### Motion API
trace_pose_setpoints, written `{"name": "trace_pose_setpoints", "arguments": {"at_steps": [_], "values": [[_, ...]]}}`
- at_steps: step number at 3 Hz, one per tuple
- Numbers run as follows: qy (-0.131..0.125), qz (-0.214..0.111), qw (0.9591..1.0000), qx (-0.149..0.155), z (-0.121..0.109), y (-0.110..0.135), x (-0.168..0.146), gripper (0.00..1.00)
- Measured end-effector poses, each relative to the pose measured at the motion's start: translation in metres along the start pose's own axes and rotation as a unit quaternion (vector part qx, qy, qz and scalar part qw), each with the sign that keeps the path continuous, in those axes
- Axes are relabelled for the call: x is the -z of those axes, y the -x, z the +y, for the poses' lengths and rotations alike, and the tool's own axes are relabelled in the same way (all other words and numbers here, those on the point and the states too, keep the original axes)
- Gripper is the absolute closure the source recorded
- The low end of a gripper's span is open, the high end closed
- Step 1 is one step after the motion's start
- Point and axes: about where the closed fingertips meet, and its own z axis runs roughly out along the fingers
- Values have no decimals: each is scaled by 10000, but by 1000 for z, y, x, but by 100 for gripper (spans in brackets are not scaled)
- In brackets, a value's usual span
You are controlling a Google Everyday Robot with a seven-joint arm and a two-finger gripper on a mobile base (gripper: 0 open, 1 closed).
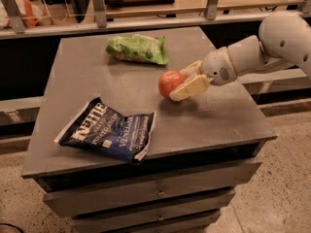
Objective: Move apple near blue chip bag
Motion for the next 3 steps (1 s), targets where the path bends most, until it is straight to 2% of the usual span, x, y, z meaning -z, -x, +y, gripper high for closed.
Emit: {"name": "trace_pose_setpoints", "arguments": {"at_steps": [2,3], "values": [[457,-173,9986,192,21,10,-36,100],[754,-261,9962,347,32,24,-54,100]]}}
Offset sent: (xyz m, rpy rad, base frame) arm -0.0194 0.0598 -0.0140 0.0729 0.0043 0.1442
